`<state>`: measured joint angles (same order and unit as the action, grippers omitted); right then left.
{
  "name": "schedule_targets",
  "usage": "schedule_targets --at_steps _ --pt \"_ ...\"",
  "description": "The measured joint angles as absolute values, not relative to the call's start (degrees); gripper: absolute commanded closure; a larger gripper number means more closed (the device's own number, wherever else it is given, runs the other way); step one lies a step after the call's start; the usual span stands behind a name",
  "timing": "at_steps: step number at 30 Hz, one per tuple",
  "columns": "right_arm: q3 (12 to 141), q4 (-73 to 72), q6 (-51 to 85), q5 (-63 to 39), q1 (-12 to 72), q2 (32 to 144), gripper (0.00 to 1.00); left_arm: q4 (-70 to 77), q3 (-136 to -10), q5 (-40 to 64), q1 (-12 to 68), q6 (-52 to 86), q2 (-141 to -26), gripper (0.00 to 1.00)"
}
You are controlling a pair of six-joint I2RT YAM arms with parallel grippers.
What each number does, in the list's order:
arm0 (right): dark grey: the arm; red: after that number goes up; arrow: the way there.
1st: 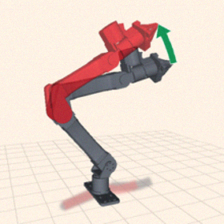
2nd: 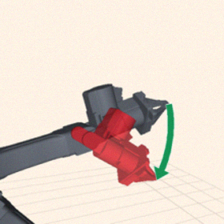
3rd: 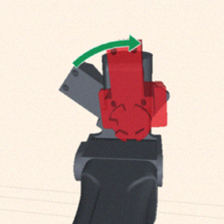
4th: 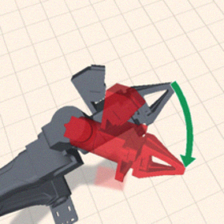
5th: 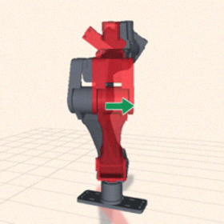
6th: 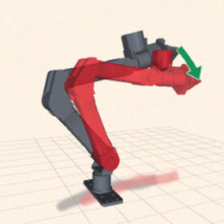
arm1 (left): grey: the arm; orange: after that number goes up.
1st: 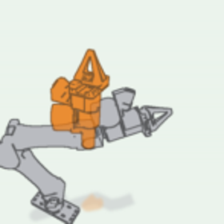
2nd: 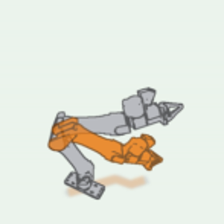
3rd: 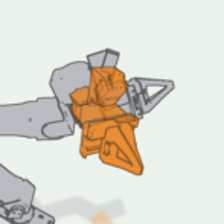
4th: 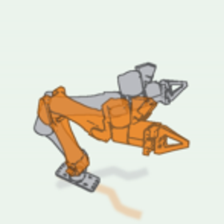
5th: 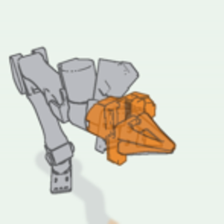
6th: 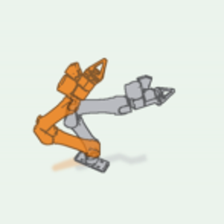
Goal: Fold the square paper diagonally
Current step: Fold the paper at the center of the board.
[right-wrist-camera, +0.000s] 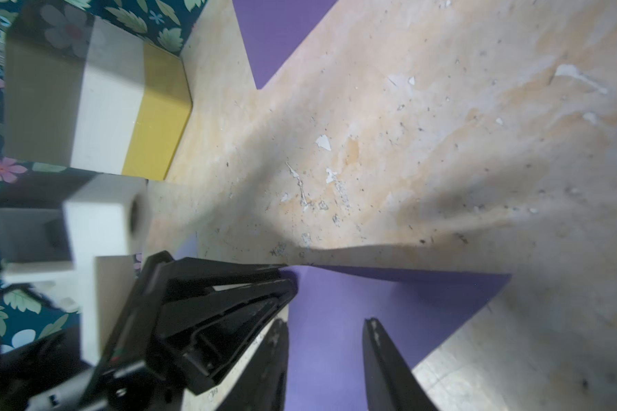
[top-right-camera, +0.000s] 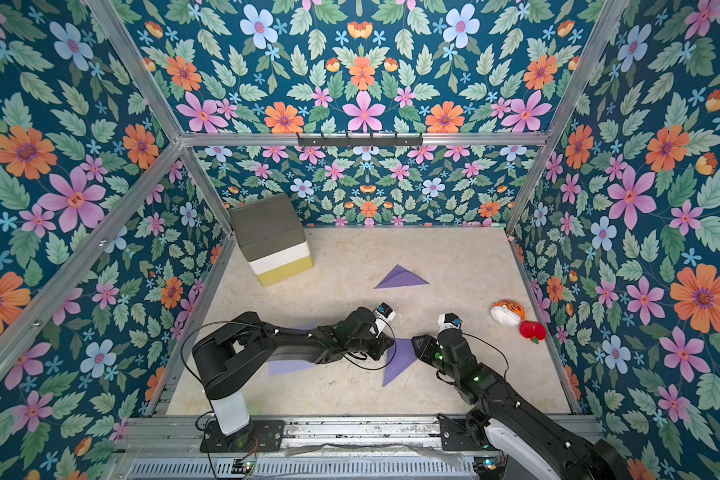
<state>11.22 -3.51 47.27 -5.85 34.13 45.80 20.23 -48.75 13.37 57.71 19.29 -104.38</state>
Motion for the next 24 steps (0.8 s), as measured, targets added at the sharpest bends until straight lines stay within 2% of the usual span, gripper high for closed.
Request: schedule_targets --at_steps 2,15,20,24 --pt "11.29 -3.99 47.18 -6.98 34.20 47.57 0.66 20.67 -48.12 13.58 57.71 19.49 -102.96 0.69" --pt "12.45 -6.09 46.81 -8.69 38.61 53.78 0.76 23.59 -45.10 13.26 57.67 25.54 -95.55 0.69" --pt "10.83 -6.66 48.34 -7.25 40.27 54.63 0.78 25.45 -40.97 11.97 57.67 28.93 -90.24 0.77" --pt "10.33 -7.49 49.39 -6.28 41.43 55.88 0.80 28.47 -38.15 14.00 58.78 32.01 -89.01 0.80"
